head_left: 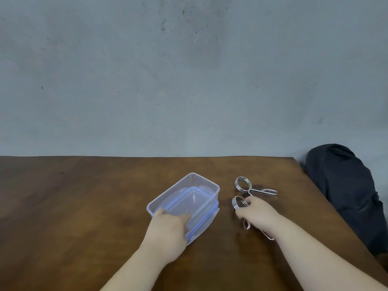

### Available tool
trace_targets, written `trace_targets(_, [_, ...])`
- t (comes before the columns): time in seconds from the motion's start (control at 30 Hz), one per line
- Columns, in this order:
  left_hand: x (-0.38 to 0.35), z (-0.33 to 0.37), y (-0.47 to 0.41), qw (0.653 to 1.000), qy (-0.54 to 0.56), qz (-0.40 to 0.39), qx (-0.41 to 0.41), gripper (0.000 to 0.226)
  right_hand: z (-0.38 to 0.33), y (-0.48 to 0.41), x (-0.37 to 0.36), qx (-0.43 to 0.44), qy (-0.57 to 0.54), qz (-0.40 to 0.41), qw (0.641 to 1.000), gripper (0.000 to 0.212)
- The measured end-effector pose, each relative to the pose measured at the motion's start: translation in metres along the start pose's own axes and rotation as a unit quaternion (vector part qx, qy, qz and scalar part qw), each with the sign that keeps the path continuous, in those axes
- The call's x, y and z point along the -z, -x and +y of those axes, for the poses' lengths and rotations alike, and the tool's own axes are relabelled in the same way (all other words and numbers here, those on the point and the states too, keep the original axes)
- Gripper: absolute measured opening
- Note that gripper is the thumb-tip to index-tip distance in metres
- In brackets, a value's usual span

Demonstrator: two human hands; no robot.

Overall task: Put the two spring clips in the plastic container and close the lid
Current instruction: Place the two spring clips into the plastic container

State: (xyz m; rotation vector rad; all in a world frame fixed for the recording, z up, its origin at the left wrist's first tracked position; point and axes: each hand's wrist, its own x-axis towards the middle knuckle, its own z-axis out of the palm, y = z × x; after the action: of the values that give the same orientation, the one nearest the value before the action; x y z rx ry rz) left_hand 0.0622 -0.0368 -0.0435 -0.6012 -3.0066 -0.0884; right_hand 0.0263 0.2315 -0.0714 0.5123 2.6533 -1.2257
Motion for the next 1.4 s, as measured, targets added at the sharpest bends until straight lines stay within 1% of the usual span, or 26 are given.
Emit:
trace_targets(0.03, [-0.002, -0.004, 0.000, 1.000, -0.012, 0.009, -0.012, 0.027, -0.003, 0.001, 0.006, 0.000, -0.095, -0.029, 0.995, 0.030])
trace_targets(0.1, [-0.005, -0.013, -0.001, 0.999, -0.023, 0.010, -0.034, 0.040, -0.012, 0.005, 0.017, 0.026, -0.248, -0.071, 0.966, 0.028])
trace_targets(0.17, [-0.008, -0.021, -0.003, 0.999, -0.011, -0.001, -0.043, 0.045, -0.026, 0.012, 0.027, 0.067, -0.326, -0.103, 0.937, 0.028])
trace_targets(0.2, [-0.010, -0.025, -0.003, 0.999, 0.003, -0.004, -0.050, 0.046, -0.034, 0.016, 0.031, 0.089, -0.336, -0.116, 0.931, 0.030])
trace_targets(0.23, [-0.012, -0.029, -0.004, 0.998, 0.012, -0.003, -0.058, 0.046, -0.043, 0.021, 0.035, 0.111, -0.325, -0.128, 0.930, 0.037])
trace_targets(0.3, [-0.016, -0.037, -0.005, 0.997, 0.034, -0.012, -0.067, 0.047, -0.061, 0.028, 0.042, 0.164, -0.254, -0.145, 0.942, 0.054])
trace_targets(0.33, [-0.016, -0.039, -0.005, 0.995, 0.056, -0.028, -0.074, 0.044, -0.070, 0.032, 0.044, 0.196, -0.197, -0.146, 0.950, 0.060])
trace_targets(0.37, [-0.017, -0.041, -0.005, 0.992, 0.083, -0.044, -0.084, 0.036, -0.080, 0.035, 0.044, 0.229, -0.130, -0.140, 0.954, 0.062])
trace_targets(0.43, [-0.015, -0.042, -0.004, 0.983, 0.127, -0.061, -0.113, 0.018, -0.097, 0.039, 0.038, 0.280, 0.023, -0.132, 0.951, 0.063])
trace_targets(0.47, [-0.015, -0.043, -0.004, 0.980, 0.140, -0.065, -0.130, 0.015, -0.104, 0.039, 0.032, 0.298, 0.108, -0.136, 0.939, 0.065])
trace_targets(0.5, [-0.015, -0.043, -0.004, 0.975, 0.150, -0.061, -0.151, 0.016, -0.109, 0.040, 0.024, 0.313, 0.191, -0.144, 0.919, 0.065])
trace_targets(0.53, [-0.015, -0.042, -0.003, 0.970, 0.163, -0.051, -0.171, 0.021, -0.112, 0.040, 0.014, 0.327, 0.261, -0.151, 0.896, 0.060])
trace_targets(0.57, [-0.017, -0.041, -0.001, 0.965, 0.182, -0.034, -0.187, 0.026, -0.113, 0.040, 0.004, 0.339, 0.311, -0.156, 0.874, 0.052])
trace_targets(0.63, [-0.022, -0.041, 0.003, 0.957, 0.218, 0.007, -0.191, 0.034, -0.112, 0.039, -0.014, 0.344, 0.362, -0.163, 0.851, 0.037])
trace_targets(0.7, [-0.033, -0.047, 0.007, 0.955, 0.238, 0.034, -0.172, 0.037, -0.107, 0.035, -0.030, 0.332, 0.395, -0.166, 0.840, 0.035])
trace_targets(0.8, [-0.046, -0.053, 0.013, 0.942, 0.303, 0.070, -0.127, 0.036, -0.096, 0.025, -0.049, 0.331, 0.423, -0.155, 0.829, 0.041])
trace_targets(0.83, [-0.047, -0.053, 0.015, 0.937, 0.319, 0.089, -0.115, 0.040, -0.093, 0.022, -0.053, 0.335, 0.426, -0.151, 0.827, 0.040])
trace_targets(0.93, [-0.051, -0.051, 0.020, 0.918, 0.369, 0.132, -0.062, 0.062, -0.088, 0.020, -0.063, 0.363, 0.422, -0.134, 0.820, 0.037])
trace_targets(0.97, [-0.052, -0.050, 0.020, 0.910, 0.393, 0.126, -0.037, 0.070, -0.088, 0.020, -0.066, 0.370, 0.424, -0.128, 0.816, 0.037])
trace_targets(1.03, [-0.054, -0.051, 0.019, 0.897, 0.434, 0.080, 0.009, 0.087, -0.088, 0.020, -0.069, 0.377, 0.419, -0.124, 0.817, 0.038])
trace_targets(1.1, [-0.059, -0.052, 0.017, 0.883, 0.467, 0.032, 0.037, 0.101, -0.089, 0.020, -0.071, 0.380, 0.410, -0.126, 0.819, 0.043])
trace_targets(1.13, [-0.060, -0.052, 0.016, 0.877, 0.478, 0.021, 0.043, 0.104, -0.089, 0.020, -0.072, 0.381, 0.410, -0.125, 0.819, 0.046])
trace_targets(1.2, [-0.058, -0.050, 0.012, 0.873, 0.486, 0.014, 0.042, 0.103, -0.087, 0.020, -0.074, 0.381, 0.404, -0.119, 0.823, 0.050])
trace_targets(1.3, [-0.054, -0.043, 0.009, 0.874, 0.485, 0.031, 0.003, 0.085, -0.088, 0.022, -0.070, 0.374, 0.368, -0.121, 0.843, 0.050])
trace_targets(1.4, [-0.055, -0.043, 0.009, 0.878, 0.476, 0.046, -0.017, 0.085, -0.094, 0.024, -0.050, 0.370, 0.309, -0.097, 0.871, 0.046])
